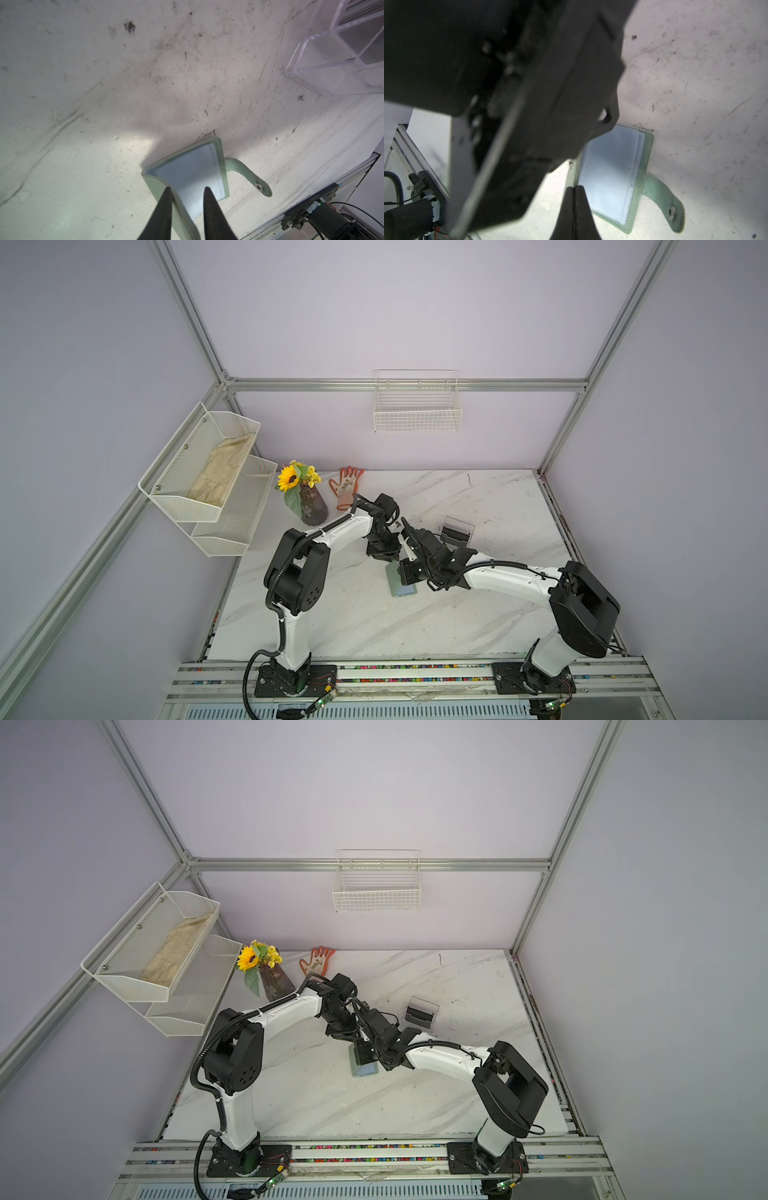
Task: Insert credit cards into a card holder
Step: Open the card holder at the center of the board.
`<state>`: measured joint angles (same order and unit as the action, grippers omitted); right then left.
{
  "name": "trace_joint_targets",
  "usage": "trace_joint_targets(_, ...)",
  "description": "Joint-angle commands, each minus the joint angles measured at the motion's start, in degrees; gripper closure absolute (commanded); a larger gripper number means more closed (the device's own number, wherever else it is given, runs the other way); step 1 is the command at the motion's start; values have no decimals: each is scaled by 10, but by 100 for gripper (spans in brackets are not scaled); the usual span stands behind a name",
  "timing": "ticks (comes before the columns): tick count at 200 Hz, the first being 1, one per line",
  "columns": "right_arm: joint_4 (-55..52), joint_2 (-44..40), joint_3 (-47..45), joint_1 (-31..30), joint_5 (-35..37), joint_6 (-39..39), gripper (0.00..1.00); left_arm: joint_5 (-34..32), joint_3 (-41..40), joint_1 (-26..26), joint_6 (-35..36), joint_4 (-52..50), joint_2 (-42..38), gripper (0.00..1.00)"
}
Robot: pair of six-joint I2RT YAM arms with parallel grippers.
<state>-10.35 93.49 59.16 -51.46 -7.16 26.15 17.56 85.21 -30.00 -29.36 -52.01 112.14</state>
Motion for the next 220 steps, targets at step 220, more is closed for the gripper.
trace_joint_targets(220, 116, 76, -85, -2, -50, 62, 89, -23, 13, 4, 23, -18, -28, 98)
